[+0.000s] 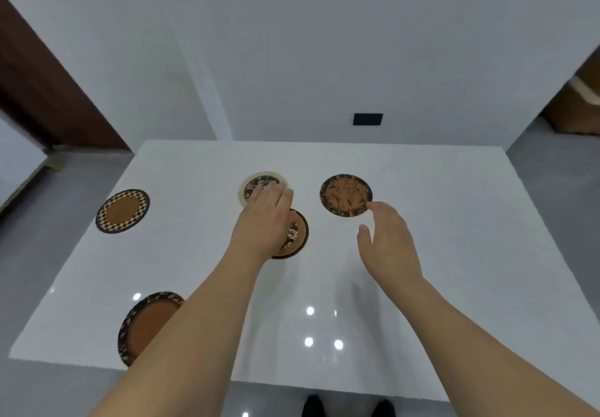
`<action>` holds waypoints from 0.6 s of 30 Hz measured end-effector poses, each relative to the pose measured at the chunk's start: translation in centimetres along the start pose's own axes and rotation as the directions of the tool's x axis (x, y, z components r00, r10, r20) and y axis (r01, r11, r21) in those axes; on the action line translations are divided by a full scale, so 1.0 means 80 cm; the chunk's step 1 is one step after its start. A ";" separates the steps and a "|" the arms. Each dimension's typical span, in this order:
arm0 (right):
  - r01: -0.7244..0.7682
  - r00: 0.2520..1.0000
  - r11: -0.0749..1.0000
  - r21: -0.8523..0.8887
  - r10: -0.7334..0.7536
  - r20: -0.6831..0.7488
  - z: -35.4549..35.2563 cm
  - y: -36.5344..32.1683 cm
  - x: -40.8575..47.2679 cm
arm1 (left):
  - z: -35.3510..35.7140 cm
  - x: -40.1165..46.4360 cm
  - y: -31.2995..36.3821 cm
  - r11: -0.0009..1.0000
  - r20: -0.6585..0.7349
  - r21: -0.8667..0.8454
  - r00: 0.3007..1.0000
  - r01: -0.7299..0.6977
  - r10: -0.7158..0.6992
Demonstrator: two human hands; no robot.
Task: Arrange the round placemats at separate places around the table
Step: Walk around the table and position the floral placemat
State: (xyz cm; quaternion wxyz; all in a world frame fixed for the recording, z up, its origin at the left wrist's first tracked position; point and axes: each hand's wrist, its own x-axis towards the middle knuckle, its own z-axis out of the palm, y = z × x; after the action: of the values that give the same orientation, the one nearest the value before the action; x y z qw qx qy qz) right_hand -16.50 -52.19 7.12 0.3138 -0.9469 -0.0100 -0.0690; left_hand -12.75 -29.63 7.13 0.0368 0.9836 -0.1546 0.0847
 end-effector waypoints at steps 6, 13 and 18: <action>-0.263 0.953 0.965 -0.016 0.257 -0.162 -0.107 0.131 -0.070 | 0.014 0.057 0.172 0.950 -0.017 -0.046 0.951 -0.308 0.307; -0.563 0.785 0.826 -0.014 0.530 -0.319 -0.236 0.290 -0.207 | 0.034 0.070 0.430 0.800 -0.005 -0.109 0.805 -0.590 0.593; -0.702 0.661 0.712 0.011 0.657 -0.363 -0.284 0.349 -0.274 | 0.046 0.051 0.536 0.657 0.013 -0.127 0.661 -0.743 0.750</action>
State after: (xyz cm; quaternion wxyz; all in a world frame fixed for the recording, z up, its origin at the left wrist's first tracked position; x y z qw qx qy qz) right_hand -39.34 -87.59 5.64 0.2513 -0.8730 0.4033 -0.1097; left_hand -21.64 -71.92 6.19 0.0479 0.8320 -0.5503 0.0519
